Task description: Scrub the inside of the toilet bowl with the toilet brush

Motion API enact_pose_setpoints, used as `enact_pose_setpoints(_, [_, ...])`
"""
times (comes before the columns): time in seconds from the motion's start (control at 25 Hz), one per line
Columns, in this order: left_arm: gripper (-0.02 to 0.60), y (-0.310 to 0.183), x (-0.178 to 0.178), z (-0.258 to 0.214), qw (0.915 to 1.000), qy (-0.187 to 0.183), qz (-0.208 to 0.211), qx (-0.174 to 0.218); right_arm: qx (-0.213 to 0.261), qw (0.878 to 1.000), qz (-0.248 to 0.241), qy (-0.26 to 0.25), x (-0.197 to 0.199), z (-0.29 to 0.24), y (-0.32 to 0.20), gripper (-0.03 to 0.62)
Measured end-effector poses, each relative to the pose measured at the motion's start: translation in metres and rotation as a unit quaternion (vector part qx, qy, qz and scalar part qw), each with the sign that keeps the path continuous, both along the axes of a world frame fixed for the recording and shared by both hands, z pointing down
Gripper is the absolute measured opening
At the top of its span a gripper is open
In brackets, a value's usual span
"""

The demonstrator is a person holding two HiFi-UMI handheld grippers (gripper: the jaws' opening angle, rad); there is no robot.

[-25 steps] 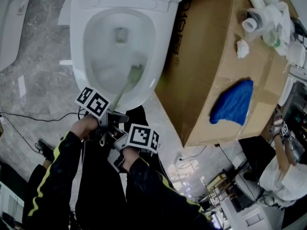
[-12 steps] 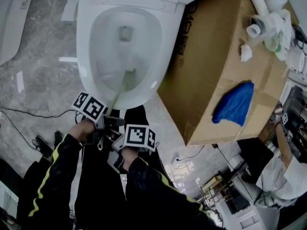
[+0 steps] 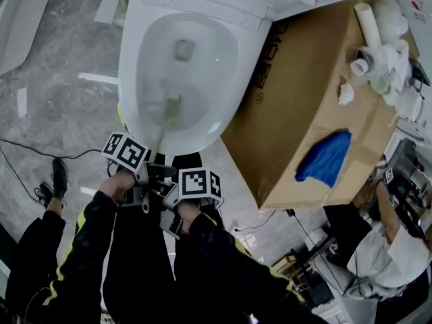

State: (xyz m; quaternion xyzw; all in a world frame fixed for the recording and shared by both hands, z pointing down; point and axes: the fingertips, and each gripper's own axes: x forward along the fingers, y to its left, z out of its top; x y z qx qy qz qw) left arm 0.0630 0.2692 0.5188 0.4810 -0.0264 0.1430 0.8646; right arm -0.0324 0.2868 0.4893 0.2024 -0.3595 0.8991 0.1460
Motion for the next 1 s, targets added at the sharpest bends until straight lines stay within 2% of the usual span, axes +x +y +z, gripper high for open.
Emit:
enact_pose_setpoints(0.28, [0.011, -0.005, 0.004, -0.006, 0.9976, 0.004, -0.063, -0.029, -0.017, 0.993, -0.103, -0.052, 0.005, -0.009, 0.005, 0.064])
enact_pose_setpoints(0.6, [0.011, -0.013, -0.002, 0.002, 0.9870, -0.012, -0.152, -0.052, -0.031, 0.977, -0.196, -0.077, 0.006, -0.004, 0.010, 0.064])
enact_pose_setpoints(0.72, [0.011, -0.020, -0.004, 0.007, 0.9822, -0.021, -0.181, -0.046, -0.025, 0.969, -0.229, -0.086, 0.007, -0.001, 0.009, 0.064])
enact_pose_setpoints(0.88, [0.010, -0.033, -0.007, 0.010, 0.9712, -0.025, -0.235, -0.025, -0.009, 0.954, -0.285, -0.091, 0.011, 0.002, 0.007, 0.064])
enact_pose_setpoints(1.0, [0.009, -0.039, -0.008, 0.014, 0.9647, -0.036, -0.260, -0.019, -0.010, 0.946, -0.310, -0.097, 0.014, 0.003, 0.005, 0.064])
